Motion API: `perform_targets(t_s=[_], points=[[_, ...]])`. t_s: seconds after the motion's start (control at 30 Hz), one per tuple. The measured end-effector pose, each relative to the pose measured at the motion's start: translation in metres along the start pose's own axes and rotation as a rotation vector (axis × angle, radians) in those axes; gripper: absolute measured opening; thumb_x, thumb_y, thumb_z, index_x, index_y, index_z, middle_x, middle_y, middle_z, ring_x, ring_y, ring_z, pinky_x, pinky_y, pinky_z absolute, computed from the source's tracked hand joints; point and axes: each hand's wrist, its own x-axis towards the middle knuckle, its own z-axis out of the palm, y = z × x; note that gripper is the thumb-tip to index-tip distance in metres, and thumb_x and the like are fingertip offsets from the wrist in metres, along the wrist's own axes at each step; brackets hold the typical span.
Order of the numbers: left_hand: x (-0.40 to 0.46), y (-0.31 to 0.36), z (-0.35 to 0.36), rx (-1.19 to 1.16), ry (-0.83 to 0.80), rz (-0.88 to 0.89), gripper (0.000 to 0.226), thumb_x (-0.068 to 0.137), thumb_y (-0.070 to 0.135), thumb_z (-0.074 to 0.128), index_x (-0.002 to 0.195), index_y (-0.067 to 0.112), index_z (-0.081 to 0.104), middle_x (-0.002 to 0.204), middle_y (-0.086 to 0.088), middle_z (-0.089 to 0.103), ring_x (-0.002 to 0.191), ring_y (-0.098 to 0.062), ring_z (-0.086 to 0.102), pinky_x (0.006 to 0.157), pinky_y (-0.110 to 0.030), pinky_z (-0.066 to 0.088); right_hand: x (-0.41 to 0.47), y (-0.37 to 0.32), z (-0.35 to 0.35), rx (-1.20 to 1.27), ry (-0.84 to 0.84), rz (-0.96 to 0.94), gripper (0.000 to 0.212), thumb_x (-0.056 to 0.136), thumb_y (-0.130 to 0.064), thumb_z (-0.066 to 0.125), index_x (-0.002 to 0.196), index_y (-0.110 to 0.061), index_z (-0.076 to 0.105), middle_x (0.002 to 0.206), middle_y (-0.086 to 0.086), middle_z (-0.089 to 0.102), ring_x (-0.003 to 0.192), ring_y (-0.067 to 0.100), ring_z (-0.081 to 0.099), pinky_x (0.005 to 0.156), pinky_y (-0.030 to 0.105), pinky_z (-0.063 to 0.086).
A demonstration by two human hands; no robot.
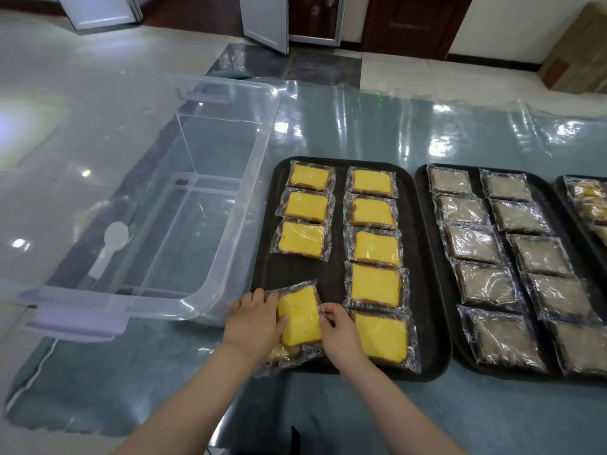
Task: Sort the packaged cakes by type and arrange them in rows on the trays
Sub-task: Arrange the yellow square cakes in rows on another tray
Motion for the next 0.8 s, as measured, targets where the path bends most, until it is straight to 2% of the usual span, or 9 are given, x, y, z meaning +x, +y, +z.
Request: perform_targets(t_s=[0.1,0.17,0.27,0.4,0.5,0.6,0.73,0.8], points=[[-0.003,-0.001,-0.002,0.000,-0.022,-0.003,0.046,0.100,0.052,0.037,0.135,0.023,0.042,0.126,-0.002,0.050,0.114,-0.022,0.051,0.090,-0.034,0.043,0.002,-0.004,-0.008,-0.033,-0.018,-0.024,0.031,0.105,-0.017,0.044,0.134,-0.021,0.051,0.123,-0.006,0.057,0.078,0.009,0.060,0.065,0.025,0.053],[-0.005,-0.002,-0.004,-0.009,-0.033,-0.007,0.042,0.100,0.050,0.039,0.132,0.023,0.044,0.123,-0.002,0.052,0.112,-0.021,0.053,0.086,-0.032,0.044,0.002,-0.006,-0.012,-0.067,-0.036,-0.052,0.032,0.105,-0.016,0.043,0.136,-0.021,0.051,0.115,-0.009,0.057,0.075,0.010,0.059,0.059,0.020,0.047],[-0.008,0.000,-0.008,-0.004,-0.042,-0.022,0.037,0.100,0.051,0.040,0.124,0.023,0.045,0.118,-0.001,0.056,0.107,-0.020,0.057,0.081,-0.031,0.045,0.004,-0.010,-0.018,-0.095,-0.055,-0.078,0.031,0.104,-0.014,0.045,0.132,-0.020,0.055,0.096,-0.017,0.059,0.077,0.012,0.058,0.061,0.022,0.046],[-0.008,0.001,-0.009,-0.037,-0.053,-0.044,0.036,0.099,0.051,0.044,0.120,0.022,0.042,0.114,0.000,0.060,0.103,-0.020,0.061,0.077,-0.031,0.046,0.008,-0.015,-0.026,-0.142,-0.081,-0.101,0.031,0.102,-0.015,0.046,0.130,-0.021,0.059,0.101,-0.012,0.062,0.078,0.016,0.061,0.061,0.022,0.047],[-0.009,0.001,-0.006,-0.052,-0.055,-0.067,0.039,0.098,0.050,0.044,0.125,0.021,0.044,0.122,-0.002,0.053,0.111,-0.020,0.053,0.083,-0.031,0.048,0.010,-0.017,-0.032,-0.140,-0.108,-0.111,0.030,0.102,-0.015,0.047,0.129,-0.020,0.060,0.105,-0.012,0.062,0.093,0.022,0.065,0.066,0.021,0.049],[-0.006,0.002,-0.005,-0.111,-0.022,-0.066,0.045,0.097,0.048,0.047,0.133,0.021,0.043,0.133,-0.004,0.044,0.121,-0.020,0.045,0.089,-0.032,0.049,0.010,-0.018,-0.037,-0.119,-0.123,-0.115,0.029,0.102,-0.015,0.048,0.128,-0.021,0.061,0.109,-0.012,0.063,0.094,0.014,0.064,0.070,0.019,0.049],[0.002,0.004,-0.010,-0.365,-0.056,-0.052,0.057,0.099,0.043,0.048,0.149,0.020,0.033,0.153,0.001,0.035,0.139,-0.020,0.035,0.111,-0.036,0.036,0.009,-0.020,-0.045,-0.080,-0.169,-0.118,0.028,0.102,-0.015,0.049,0.125,-0.023,0.062,0.106,-0.016,0.062,0.099,0.013,0.064,0.069,0.015,0.048],[0.005,0.008,-0.014,-0.505,-0.072,-0.090,0.054,0.101,0.038,0.046,0.150,0.021,0.033,0.150,0.002,0.042,0.136,-0.019,0.042,0.110,-0.036,0.037,0.010,-0.021,-0.048,-0.071,-0.201,-0.131,0.028,0.101,-0.014,0.050,0.123,-0.023,0.064,0.111,-0.012,0.064,0.104,0.004,0.060,0.074,0.013,0.046]])
